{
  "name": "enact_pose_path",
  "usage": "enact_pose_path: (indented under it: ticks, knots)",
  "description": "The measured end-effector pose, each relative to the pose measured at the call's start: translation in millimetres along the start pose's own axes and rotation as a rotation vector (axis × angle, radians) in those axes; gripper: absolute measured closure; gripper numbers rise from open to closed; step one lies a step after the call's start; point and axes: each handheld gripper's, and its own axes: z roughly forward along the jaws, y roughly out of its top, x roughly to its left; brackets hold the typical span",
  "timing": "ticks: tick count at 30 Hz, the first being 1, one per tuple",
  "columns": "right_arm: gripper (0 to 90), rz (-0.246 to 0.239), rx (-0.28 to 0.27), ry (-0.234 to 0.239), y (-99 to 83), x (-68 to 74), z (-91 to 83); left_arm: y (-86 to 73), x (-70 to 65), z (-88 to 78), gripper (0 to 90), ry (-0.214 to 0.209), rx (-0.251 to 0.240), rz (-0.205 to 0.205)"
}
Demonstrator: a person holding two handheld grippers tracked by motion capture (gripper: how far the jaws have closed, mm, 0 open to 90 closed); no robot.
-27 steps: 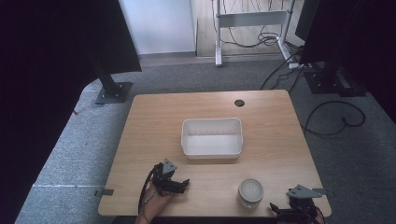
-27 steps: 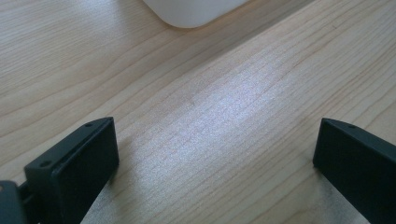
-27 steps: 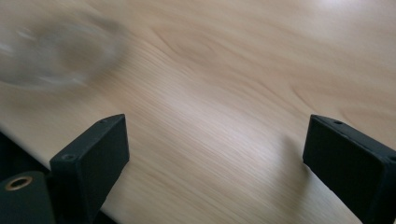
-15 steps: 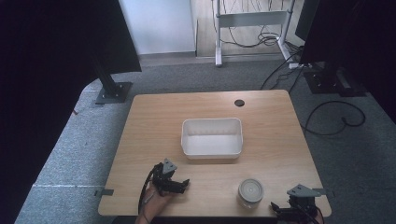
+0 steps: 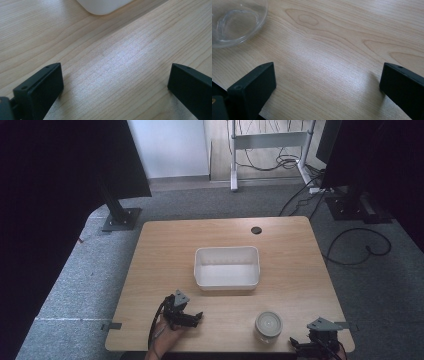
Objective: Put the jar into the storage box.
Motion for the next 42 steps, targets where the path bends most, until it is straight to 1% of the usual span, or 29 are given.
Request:
enact_pose_path:
  ticks: [5,8,17,20,24,29,33,35,42]
  knots:
    - [0.1,0.003,0.0,0.006,-0.1,0.0,-0.5,0.0,0.0,0.0,0.0,0.0,0.0,0.0]
    - [0.3,0.022,-0.01,0.028,-0.9,-1.2,-2.1,0.0,0.0,0.0,0.0,0.0,0.0,0.0]
    - [1.6,0.025,-0.025,0.074,-2.8,2.2,-6.2,0.0,0.0,0.0,0.0,0.0,0.0,0.0]
    - [1.7,0.015,-0.037,0.09,-1.7,4.6,-9.5,0.0,0.0,0.0,0.0,0.0,0.0,0.0]
    - [2.3,0.007,-0.051,0.097,1.0,8.1,-14.4,0.0,-0.1,0.0,0.0,0.0,0.0,-0.001]
    - [3.1,-0.016,-0.056,0.111,3.8,13.6,-18.1,0.0,-0.1,0.0,0.0,0.0,0.0,-0.001]
    - [3.3,-0.032,-0.064,0.12,5.7,17.0,-20.2,0.0,0.0,0.0,0.0,0.0,0.0,0.0]
    - [3.4,-0.037,-0.077,0.131,7.2,19.0,-21.3,0.0,-0.1,0.0,0.0,0.0,0.0,-0.001]
    - [3.3,-0.048,-0.09,0.15,10.8,24.2,-21.7,0.0,0.0,0.0,0.0,0.0,0.0,0.0]
